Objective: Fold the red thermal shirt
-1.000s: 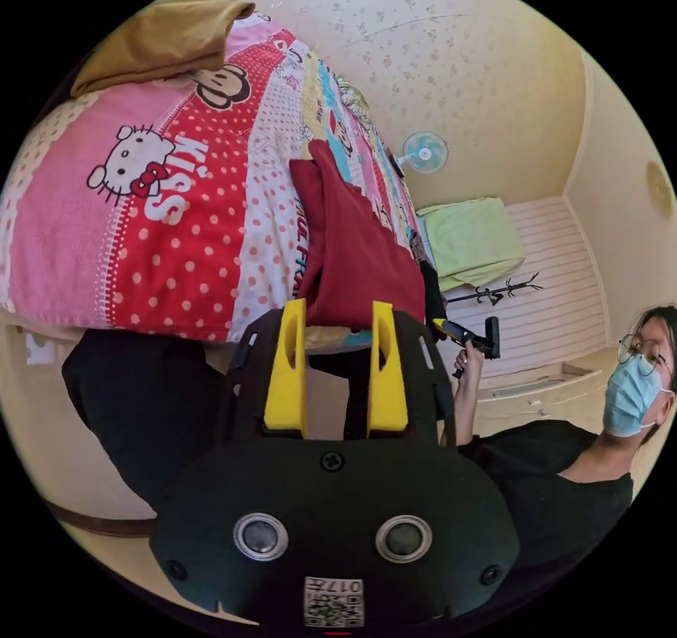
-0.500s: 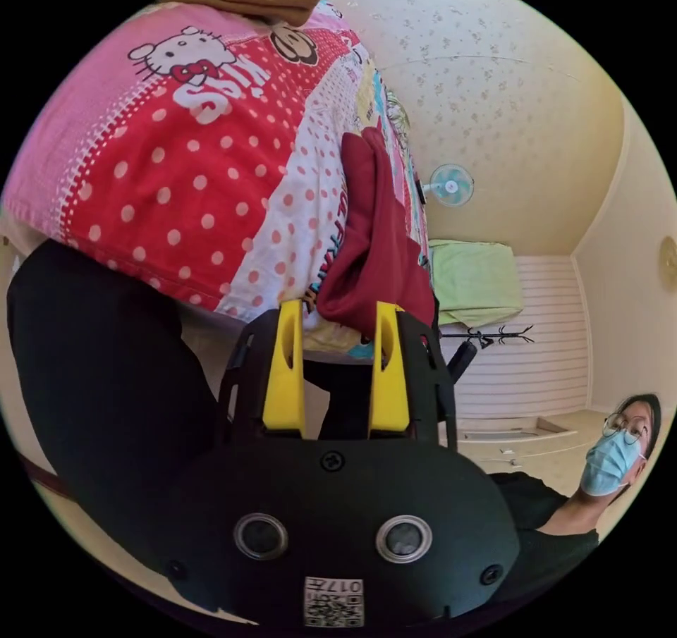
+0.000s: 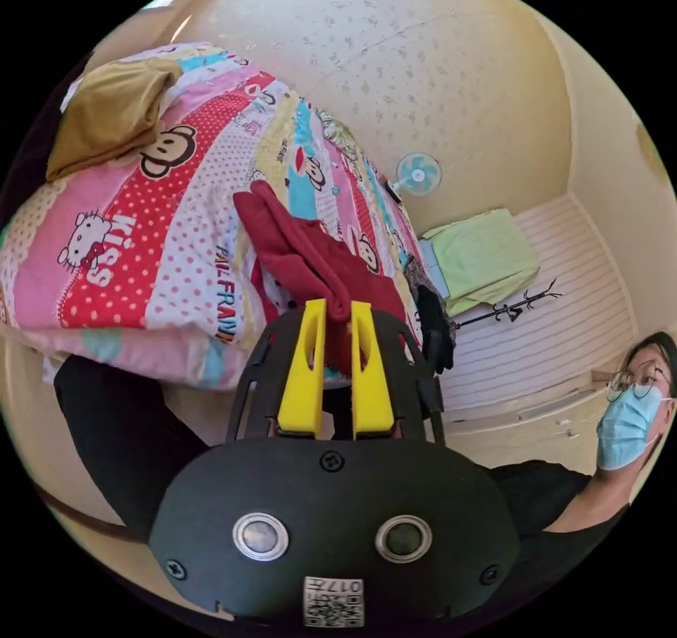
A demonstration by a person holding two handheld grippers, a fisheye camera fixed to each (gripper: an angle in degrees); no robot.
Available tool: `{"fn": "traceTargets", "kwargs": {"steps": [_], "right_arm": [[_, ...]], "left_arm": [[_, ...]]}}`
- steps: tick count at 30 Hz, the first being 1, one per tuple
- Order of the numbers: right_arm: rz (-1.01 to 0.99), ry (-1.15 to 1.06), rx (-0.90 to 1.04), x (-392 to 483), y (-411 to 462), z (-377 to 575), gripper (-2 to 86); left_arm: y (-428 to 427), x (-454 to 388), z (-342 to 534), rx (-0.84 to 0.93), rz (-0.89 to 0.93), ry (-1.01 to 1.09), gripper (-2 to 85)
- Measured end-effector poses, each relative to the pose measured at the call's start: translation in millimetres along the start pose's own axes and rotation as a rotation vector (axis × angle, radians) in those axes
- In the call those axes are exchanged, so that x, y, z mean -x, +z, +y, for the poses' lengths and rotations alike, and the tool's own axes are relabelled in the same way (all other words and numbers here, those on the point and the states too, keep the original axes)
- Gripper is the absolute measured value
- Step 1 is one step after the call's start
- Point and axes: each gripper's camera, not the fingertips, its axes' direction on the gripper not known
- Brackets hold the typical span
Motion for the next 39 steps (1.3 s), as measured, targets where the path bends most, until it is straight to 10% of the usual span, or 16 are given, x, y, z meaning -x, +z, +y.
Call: {"fn": "traceTargets", "kwargs": {"steps": [18, 23, 39], "right_arm": [[-0.001, 0.480, -0.755, -147.0, -201.4, 98.3, 0.6], [-0.033, 0.387, -0.676, -143.3, -198.1, 80.4, 0.8], [-0.269, 0.203, 0.085, -115.0, -174.3, -9.4, 7.5]], "left_arm": [[321.4, -141.2, 72.2, 0.574, 0.265, 0.324, 4.8], [344.0, -137.8, 103.0, 0.715, 0.412, 0.335, -0.6], [224.9, -77.9, 71.9, 0.243, 0.134, 0.325, -1.0]]}}
